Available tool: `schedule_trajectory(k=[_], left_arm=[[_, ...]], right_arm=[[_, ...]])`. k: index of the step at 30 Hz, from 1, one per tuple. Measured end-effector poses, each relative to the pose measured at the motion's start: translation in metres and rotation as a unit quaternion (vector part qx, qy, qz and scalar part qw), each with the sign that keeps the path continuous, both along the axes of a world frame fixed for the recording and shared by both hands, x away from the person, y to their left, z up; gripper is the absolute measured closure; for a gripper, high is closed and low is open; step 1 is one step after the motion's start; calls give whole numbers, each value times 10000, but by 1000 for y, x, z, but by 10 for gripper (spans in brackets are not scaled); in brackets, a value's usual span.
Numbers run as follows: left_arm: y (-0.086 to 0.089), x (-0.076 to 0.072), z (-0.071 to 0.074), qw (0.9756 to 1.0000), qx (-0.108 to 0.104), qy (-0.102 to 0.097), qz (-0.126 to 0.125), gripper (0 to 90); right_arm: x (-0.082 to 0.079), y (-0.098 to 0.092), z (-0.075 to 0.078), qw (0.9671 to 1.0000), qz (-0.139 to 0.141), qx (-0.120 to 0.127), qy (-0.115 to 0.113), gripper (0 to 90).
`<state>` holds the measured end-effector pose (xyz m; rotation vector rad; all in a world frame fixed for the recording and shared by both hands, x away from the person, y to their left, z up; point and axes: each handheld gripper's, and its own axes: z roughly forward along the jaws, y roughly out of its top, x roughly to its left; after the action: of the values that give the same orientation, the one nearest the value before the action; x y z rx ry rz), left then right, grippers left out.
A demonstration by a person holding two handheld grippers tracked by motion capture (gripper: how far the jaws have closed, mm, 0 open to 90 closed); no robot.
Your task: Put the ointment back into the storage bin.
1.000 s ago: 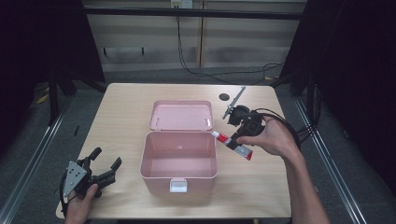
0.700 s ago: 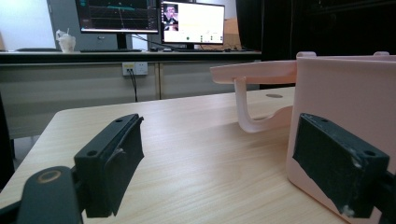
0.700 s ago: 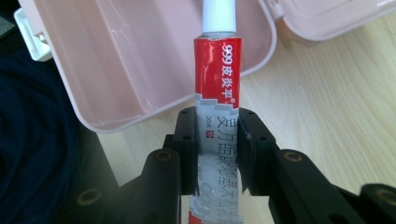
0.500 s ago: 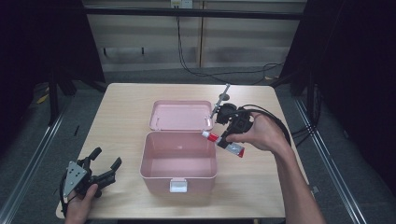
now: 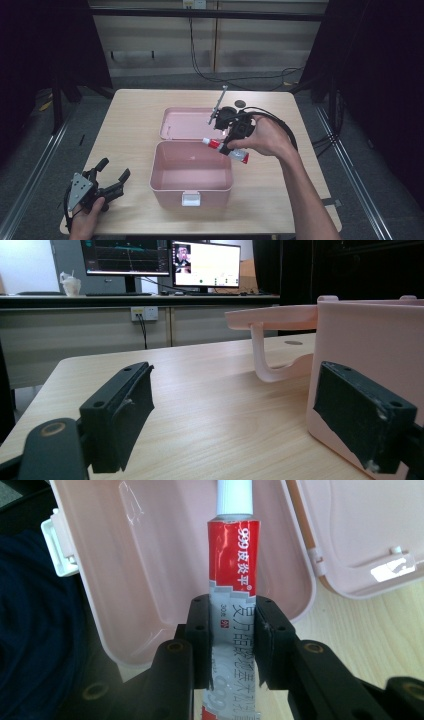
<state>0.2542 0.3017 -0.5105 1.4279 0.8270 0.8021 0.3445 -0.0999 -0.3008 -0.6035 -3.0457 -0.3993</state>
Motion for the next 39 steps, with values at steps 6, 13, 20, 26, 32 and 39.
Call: schedule_trajectory(k=[6, 13, 20, 26, 32, 39], left_arm=[[0, 0, 0, 10000, 4, 1, -5, 157], [0, 0, 0, 10000, 3, 1, -6, 157], [0, 0, 0, 10000, 5, 0, -8, 157], [0, 0, 0, 10000, 15, 2, -7, 157], [0, 0, 0, 10000, 0, -1, -16, 157], [0, 0, 0, 10000, 0, 0, -19, 157]], right_arm=[[0, 13, 0, 9998, 181, -25, -48, 715], [4, 30, -4, 9993, 356, -72, -48, 715], [8, 45, -10, 9989, 441, -113, -69, 714], [12, 57, -13, 9986, 505, -131, -58, 715], [17, 64, -22, 9982, 560, -203, -19, 715], [20, 74, -33, 9977, 622, -252, 56, 715]])
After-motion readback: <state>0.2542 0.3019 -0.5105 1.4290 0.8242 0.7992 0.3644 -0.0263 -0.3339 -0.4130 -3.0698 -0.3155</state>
